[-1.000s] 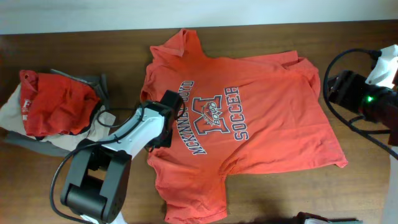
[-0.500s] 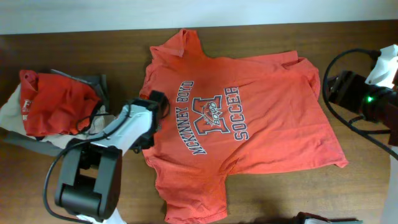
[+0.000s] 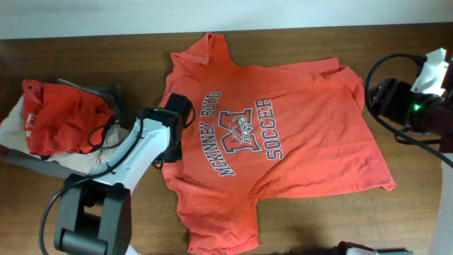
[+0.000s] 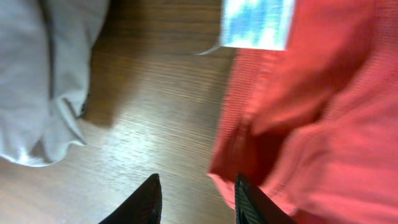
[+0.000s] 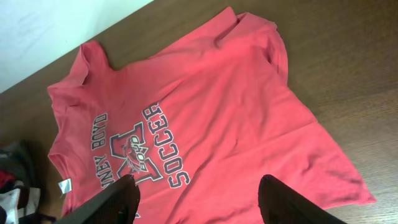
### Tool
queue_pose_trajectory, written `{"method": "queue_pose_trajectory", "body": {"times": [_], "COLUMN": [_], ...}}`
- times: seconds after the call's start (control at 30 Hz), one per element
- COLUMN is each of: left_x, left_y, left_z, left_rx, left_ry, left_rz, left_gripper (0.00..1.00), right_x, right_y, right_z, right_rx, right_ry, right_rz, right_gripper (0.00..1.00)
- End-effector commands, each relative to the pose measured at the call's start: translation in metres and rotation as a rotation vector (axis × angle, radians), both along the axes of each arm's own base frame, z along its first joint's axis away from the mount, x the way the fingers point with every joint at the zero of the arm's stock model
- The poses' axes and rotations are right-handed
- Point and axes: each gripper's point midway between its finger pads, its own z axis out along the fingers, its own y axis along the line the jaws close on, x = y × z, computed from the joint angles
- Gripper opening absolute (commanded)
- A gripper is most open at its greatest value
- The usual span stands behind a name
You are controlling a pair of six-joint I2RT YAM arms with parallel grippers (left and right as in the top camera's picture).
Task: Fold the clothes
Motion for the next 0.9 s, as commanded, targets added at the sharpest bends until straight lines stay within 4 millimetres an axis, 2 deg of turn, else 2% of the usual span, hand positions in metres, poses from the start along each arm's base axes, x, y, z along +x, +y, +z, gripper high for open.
{"method": "queue_pose_trajectory", "body": {"times": [0.0,0.13,0.3,0.43,0.57,0.63,0.7,0.87], "left_x": [0.002,0.005,-0.009,-0.024,-0.037,-0.041,-0.043,-0.042], "left_y": [-0.023,-0.051,-0.05,-0.036,-0.003,0.014,0.025,0.031], "left_z": [0.006,-0.008,-0.031,-0.042,-0.043,-0.042,-0.038,-0.015], "left_rx": [-0.085,-0.198,-0.228,-0.21,-0.192,-0.195,-0.22,-0.277], "left_ry": [-0.004,-0.006,0.023,0.069,0.125,0.146,0.166,0.172], "left_rz": [-0.063,-0.171,-0.17,-0.136,0.003,0.068,0.113,0.074], "left_gripper": [0.38,0.38,0.36,0.34,0.33,0.28,0.26,0.25], "right_x": [0.0,0.0,0.0,-0.001,-0.001,-0.002,-0.003,-0.001], "right_y": [0.002,0.002,0.002,0.002,0.002,0.003,0.003,0.002], "right_z": [0.003,0.003,0.003,0.003,0.003,0.002,0.002,0.003], "right_rx": [-0.006,-0.006,-0.006,-0.006,-0.005,-0.003,-0.002,-0.005], "right_ry": [-0.009,-0.009,-0.009,-0.008,-0.007,-0.002,0.003,-0.008], "right_rz": [0.014,0.014,0.014,0.012,0.012,0.012,0.012,0.012], "right_gripper": [0.66,0.67,0.67,0.67,0.67,0.67,0.67,0.67]}}
